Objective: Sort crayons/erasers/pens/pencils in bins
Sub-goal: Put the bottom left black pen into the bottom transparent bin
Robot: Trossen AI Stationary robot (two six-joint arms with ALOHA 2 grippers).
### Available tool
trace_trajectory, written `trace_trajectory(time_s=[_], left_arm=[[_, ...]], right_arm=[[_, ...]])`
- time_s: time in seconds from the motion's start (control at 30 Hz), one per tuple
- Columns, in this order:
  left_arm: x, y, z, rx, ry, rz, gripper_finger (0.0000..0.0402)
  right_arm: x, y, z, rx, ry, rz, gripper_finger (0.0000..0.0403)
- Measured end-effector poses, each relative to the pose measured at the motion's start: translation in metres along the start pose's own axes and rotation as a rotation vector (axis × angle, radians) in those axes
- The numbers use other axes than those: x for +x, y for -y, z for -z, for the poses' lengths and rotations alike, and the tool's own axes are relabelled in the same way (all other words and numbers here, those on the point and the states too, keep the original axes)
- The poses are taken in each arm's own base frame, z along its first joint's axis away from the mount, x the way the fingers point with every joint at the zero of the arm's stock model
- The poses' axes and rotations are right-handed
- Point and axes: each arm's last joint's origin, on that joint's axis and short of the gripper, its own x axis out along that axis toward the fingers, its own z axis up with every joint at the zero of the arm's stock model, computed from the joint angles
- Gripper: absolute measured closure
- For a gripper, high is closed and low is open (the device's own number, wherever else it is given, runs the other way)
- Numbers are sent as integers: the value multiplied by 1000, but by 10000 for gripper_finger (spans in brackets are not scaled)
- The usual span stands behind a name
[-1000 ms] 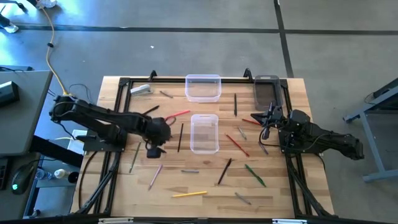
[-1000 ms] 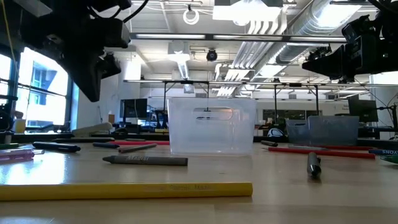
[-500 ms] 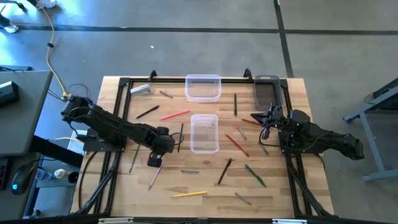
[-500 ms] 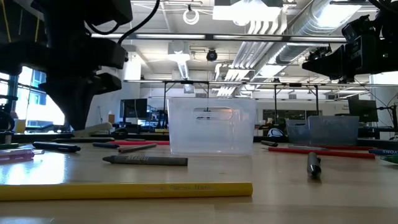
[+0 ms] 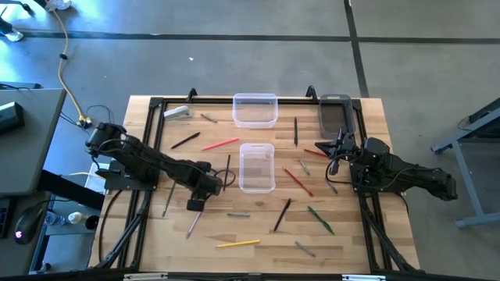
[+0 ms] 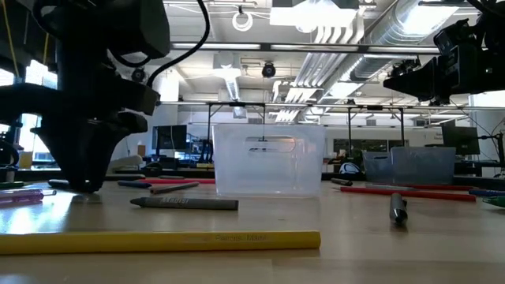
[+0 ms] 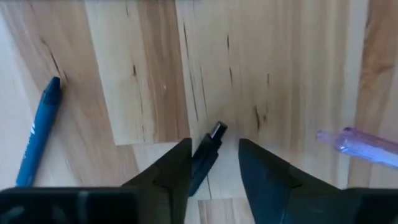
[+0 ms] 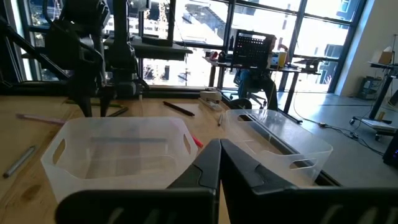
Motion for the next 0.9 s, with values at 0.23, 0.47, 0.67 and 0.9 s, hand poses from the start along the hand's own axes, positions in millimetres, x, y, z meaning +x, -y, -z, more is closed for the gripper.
trace_trajectory(time_s=[0.23, 0.47, 0.67, 0.9], left_arm=[[6, 0, -1, 16, -22, -6, 271], [9, 1, -2, 61, -36, 0, 318], [10, 1, -2, 104, -36, 2, 368], [4, 1, -7, 103, -30, 5, 386]], right_arm=[[0, 0, 0, 0, 1, 0, 402], [0, 0, 0, 0, 0, 0, 402], [0, 0, 0, 0, 0, 0, 402], [0, 0, 0, 0, 0, 0, 402]])
